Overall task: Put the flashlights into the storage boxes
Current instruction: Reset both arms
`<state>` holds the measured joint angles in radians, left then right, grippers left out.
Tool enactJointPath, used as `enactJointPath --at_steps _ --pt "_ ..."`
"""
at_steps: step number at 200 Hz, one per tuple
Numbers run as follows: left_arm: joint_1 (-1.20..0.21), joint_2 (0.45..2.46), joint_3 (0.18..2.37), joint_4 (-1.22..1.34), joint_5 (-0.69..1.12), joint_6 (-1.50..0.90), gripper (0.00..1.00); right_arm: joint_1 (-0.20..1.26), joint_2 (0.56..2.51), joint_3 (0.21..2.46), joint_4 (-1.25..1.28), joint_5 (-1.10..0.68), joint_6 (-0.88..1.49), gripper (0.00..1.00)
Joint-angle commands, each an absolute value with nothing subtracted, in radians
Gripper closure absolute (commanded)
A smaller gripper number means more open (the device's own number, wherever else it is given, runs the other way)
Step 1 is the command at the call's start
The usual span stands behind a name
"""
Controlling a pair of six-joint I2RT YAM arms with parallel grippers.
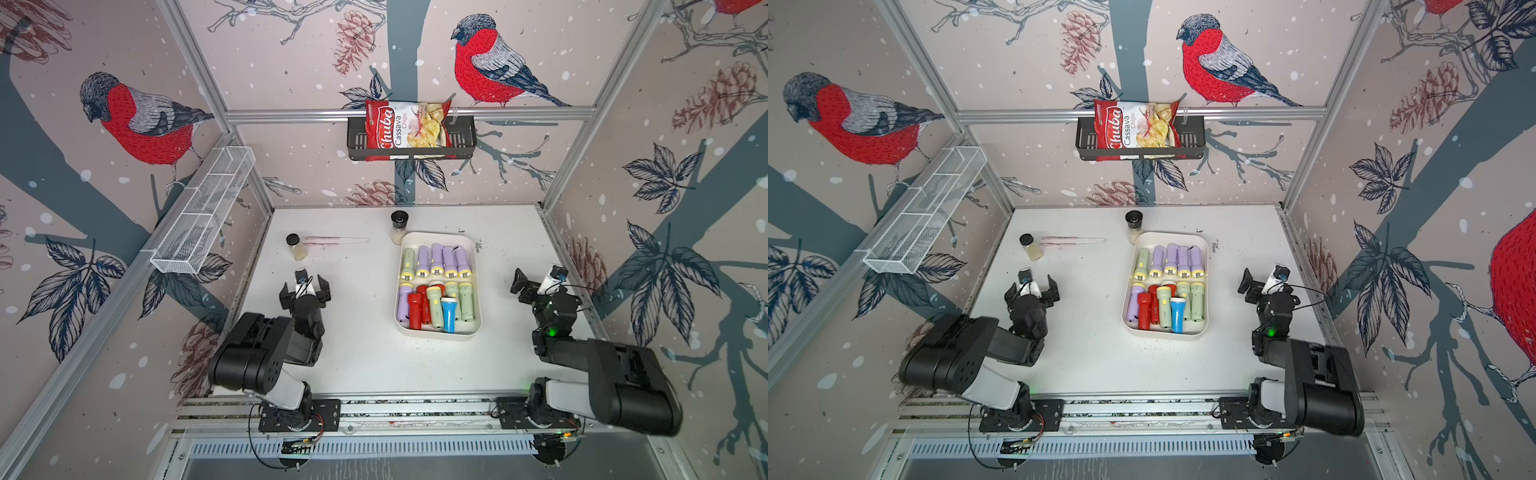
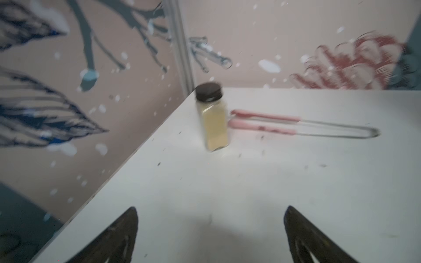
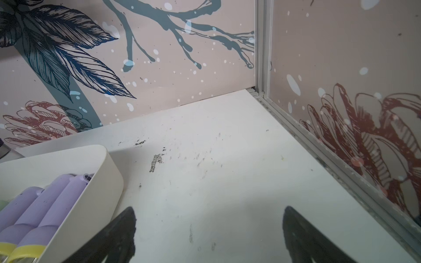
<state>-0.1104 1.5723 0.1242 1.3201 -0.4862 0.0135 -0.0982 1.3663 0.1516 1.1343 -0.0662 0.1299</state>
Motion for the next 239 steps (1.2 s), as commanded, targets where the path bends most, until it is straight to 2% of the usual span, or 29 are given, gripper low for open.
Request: enactJointPath --at_steps 1,12,24,37,58,74,239 --pt "-0.042 1.523 0.196 1.312 -0.311 -0.080 0.04 -0.050 1.492 0.167 1.316 -0.046 0.082 0.00" --pt "-0.037 1.514 0.255 1.186 -0.311 -0.081 0.04 -0.021 1.538 0.190 1.362 -0.022 0.054 0.01" --pt "-0.038 1.527 0.228 1.261 -0.313 -0.074 0.03 -0.008 1.489 0.236 1.171 0.014 0.052 0.00" --pt "-0.040 1.571 0.194 1.407 -0.304 -0.042 0.03 -0.009 1.524 0.207 1.285 0.041 0.061 0.00" --pt "-0.043 1.537 0.218 1.302 -0.310 -0.062 0.03 -0.007 1.496 0.243 1.168 0.069 0.073 0.00" --pt "-0.043 1.565 0.204 1.375 -0.282 -0.028 0.03 -0.006 1.509 0.229 1.225 0.067 0.071 0.00" --pt "-0.045 1.560 0.208 1.357 -0.284 -0.032 0.03 -0.008 1.503 0.239 1.188 0.065 0.075 0.00"
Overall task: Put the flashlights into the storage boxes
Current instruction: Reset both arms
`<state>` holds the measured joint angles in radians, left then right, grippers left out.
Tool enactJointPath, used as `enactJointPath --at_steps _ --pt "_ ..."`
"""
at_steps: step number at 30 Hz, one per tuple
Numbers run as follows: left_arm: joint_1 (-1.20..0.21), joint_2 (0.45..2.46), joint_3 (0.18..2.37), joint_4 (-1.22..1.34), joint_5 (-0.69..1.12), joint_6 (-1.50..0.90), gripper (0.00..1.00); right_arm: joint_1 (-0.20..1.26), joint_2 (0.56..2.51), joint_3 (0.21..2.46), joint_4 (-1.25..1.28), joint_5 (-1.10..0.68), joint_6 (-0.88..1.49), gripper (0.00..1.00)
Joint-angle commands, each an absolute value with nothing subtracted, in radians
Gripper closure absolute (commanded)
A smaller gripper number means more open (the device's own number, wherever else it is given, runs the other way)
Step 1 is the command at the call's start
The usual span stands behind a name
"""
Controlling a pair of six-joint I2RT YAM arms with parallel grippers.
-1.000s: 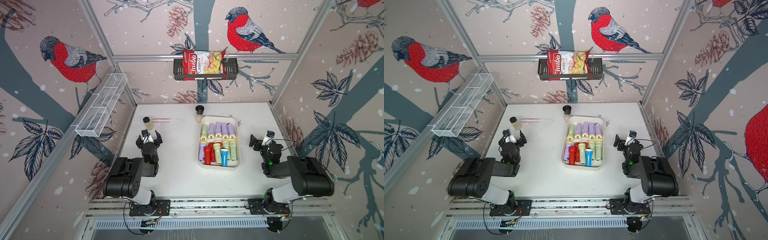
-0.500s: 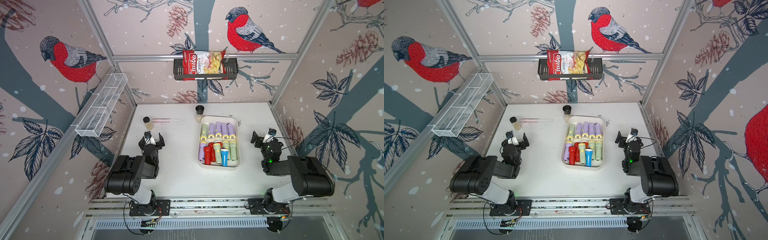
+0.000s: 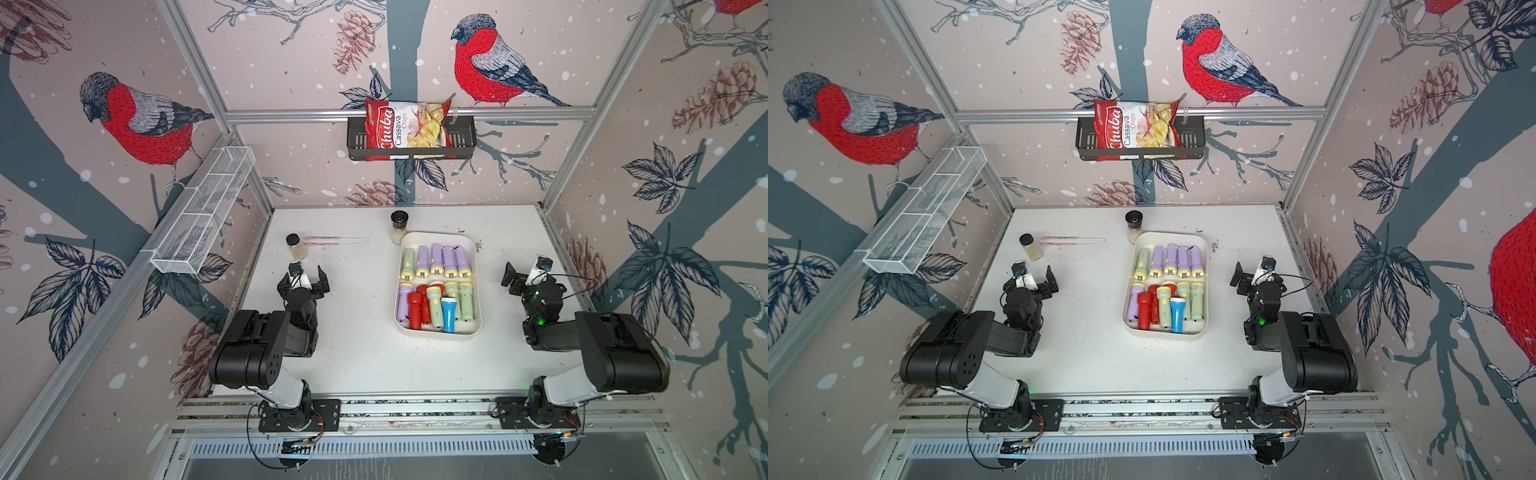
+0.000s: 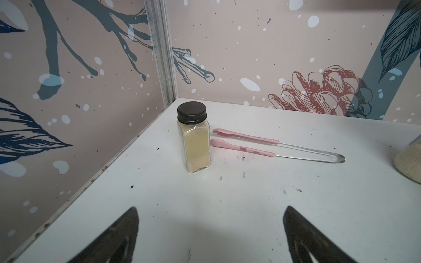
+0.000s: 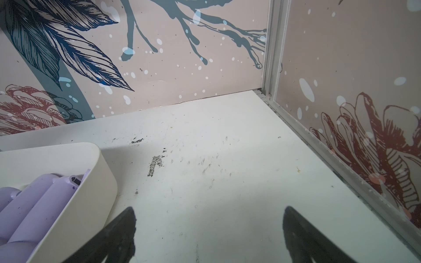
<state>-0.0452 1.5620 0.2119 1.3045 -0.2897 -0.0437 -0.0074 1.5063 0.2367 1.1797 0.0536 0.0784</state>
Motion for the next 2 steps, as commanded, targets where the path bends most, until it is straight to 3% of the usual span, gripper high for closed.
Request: enactJointPath --at_steps 1,2 --pt "-0.045 1.560 0.207 1.359 -0.284 -0.031 0.03 -0.008 1.502 0.239 1.188 0.066 0.075 0.00" --pt "-0.047 1.560 0.206 1.360 -0.286 -0.028 0.03 -0.009 1.503 0.239 1.189 0.063 0.075 0.00"
